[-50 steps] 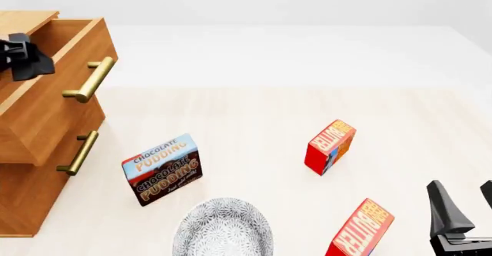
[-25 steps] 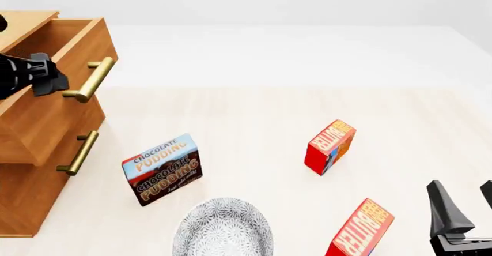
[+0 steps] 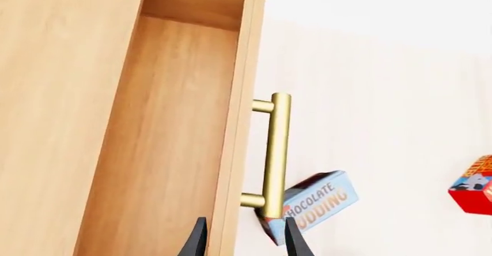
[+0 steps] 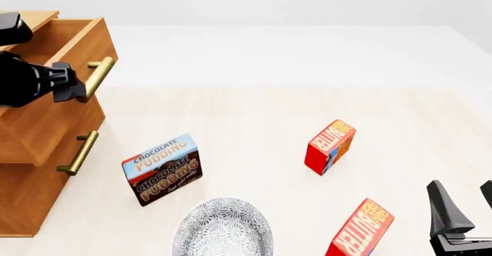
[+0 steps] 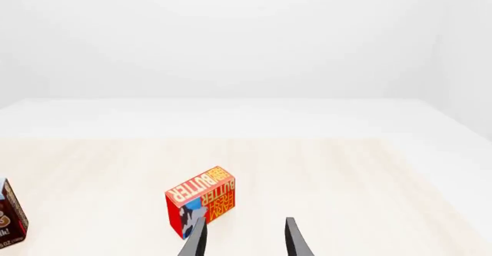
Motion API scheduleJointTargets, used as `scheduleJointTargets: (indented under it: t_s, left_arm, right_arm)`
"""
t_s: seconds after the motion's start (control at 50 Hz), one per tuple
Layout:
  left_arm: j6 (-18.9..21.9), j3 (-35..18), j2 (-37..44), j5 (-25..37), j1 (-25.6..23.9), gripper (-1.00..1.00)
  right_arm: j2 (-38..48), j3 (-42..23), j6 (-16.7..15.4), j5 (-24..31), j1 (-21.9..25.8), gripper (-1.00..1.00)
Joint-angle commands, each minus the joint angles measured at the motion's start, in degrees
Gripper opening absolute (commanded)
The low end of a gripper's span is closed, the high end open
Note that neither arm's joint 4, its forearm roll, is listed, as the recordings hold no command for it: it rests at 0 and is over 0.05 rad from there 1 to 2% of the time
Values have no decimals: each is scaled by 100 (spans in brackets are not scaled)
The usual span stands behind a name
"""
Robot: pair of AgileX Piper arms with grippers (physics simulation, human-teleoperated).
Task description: Put the butter at the front in the top drawer of the cabinet and close it.
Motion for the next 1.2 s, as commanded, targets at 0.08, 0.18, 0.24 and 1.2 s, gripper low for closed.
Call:
scheduleJointTargets:
  t_s: [0.08,0.18,0.24,1.2]
  left_arm:
    - [-114,65,106,-81,-258,100]
    - [-211,92,170,-121,-458,100]
    - [-201,113,198,-119,-500,100]
    - [-794,87,606,-275,-1939,100]
  right_arm:
    - [-41,7,1,34,-2,100]
    - [-42,7,1,34,-1,100]
    - [-40,7,2,33,-1,100]
    - [-43,7,2,34,-1,100]
